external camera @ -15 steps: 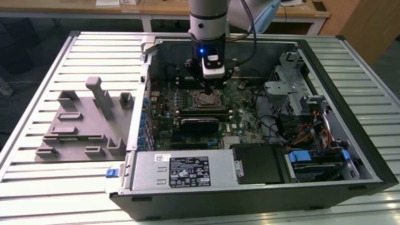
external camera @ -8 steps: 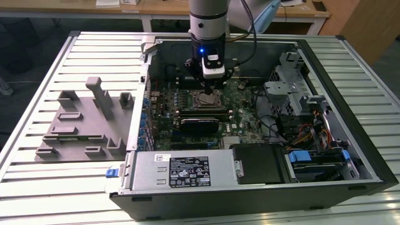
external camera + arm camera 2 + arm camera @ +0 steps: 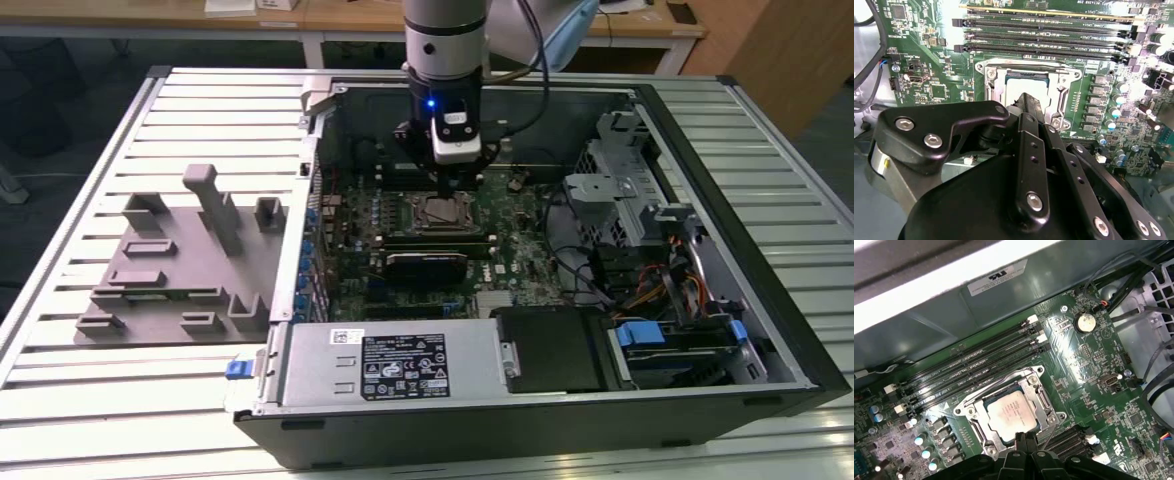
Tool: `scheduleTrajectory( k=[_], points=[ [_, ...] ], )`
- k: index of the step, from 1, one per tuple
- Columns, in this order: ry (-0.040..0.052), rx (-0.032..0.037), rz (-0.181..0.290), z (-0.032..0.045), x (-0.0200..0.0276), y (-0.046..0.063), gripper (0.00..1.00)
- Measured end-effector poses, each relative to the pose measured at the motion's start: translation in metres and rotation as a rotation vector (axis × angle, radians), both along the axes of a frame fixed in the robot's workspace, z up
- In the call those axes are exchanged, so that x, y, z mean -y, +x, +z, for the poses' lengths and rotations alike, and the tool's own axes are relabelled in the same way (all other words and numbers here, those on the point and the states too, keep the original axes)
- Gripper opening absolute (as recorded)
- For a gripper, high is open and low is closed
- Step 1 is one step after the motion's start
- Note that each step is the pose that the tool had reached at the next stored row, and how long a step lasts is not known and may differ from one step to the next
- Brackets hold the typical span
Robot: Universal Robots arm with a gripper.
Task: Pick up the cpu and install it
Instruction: 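Install the second cpu locking lever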
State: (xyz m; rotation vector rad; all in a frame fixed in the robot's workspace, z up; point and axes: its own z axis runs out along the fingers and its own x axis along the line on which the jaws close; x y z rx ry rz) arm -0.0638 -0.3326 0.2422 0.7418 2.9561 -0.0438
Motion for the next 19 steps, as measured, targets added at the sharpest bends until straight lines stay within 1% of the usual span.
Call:
scheduleTrajectory(
  k=[3, 9, 13, 19],
  points=[
    [0.0, -0.0001, 0.0, 0.0035, 0.0, 0.0, 0.11],
    [-0.0002, -0.0002, 0.0, 0.0039, 0.0004, 0.0, 0.11],
    [-0.0001, -0.0001, 0.0, 0.0038, 0.0028, 0.0, 0.11],
    [-0.0001, -0.0001, 0.0, 0.0038, 0.0086, 0.0, 0.11]
  ],
)
